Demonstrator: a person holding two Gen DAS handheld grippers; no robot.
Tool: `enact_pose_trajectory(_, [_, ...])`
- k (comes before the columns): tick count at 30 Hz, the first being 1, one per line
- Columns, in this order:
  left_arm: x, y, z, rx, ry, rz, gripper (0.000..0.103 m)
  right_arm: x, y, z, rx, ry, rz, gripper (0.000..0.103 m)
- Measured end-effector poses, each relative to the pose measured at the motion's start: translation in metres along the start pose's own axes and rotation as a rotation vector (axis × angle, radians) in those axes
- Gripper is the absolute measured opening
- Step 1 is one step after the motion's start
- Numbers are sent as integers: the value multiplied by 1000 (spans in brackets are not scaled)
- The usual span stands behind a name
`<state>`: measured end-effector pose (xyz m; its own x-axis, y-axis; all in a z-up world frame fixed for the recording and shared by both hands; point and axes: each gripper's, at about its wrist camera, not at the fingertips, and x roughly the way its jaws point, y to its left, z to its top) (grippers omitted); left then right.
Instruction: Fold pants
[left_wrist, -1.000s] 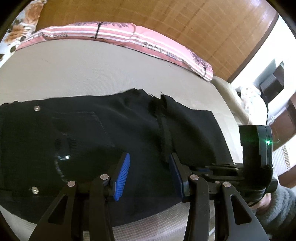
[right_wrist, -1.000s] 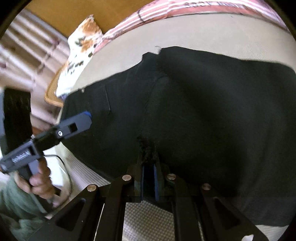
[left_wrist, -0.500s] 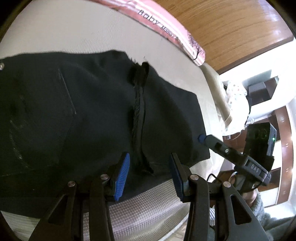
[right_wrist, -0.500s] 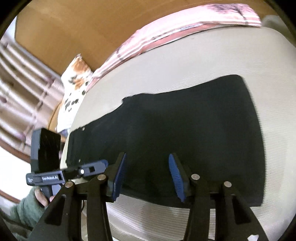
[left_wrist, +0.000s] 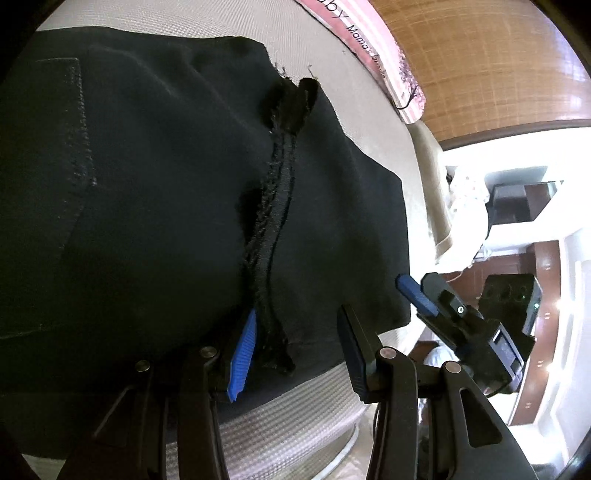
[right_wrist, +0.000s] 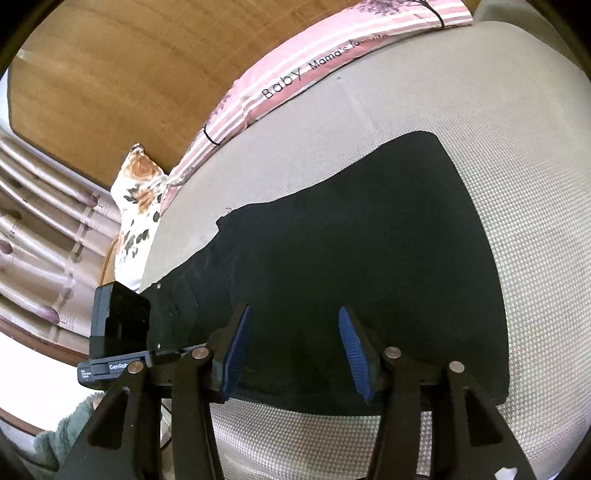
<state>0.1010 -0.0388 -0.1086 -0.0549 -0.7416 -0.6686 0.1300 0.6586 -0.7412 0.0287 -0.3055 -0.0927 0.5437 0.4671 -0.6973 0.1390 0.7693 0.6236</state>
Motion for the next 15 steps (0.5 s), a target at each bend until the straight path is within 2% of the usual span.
enact_pose_trajectory(1, [1, -1, -1, 5, -7, 3, 43, 0, -2, 0, 8, 2, 4, 47])
enact_pose_trajectory(4, [11, -2, -4, 7, 14, 36, 11, 3, -6, -1, 20, 8, -4, 47])
enact_pose_trajectory(6, [11, -7, -6, 23, -7, 59, 9, 2, -6, -1, 16, 8, -22, 47])
enact_pose_trajectory(11, [-17, -40, -17, 161, -70, 109, 8, -5, -1, 0, -24, -7, -83, 47])
enact_pose_trajectory(15, [-8, -26, -19, 158, -37, 197, 8, 5, -7, -4, -49, 20, -164, 50])
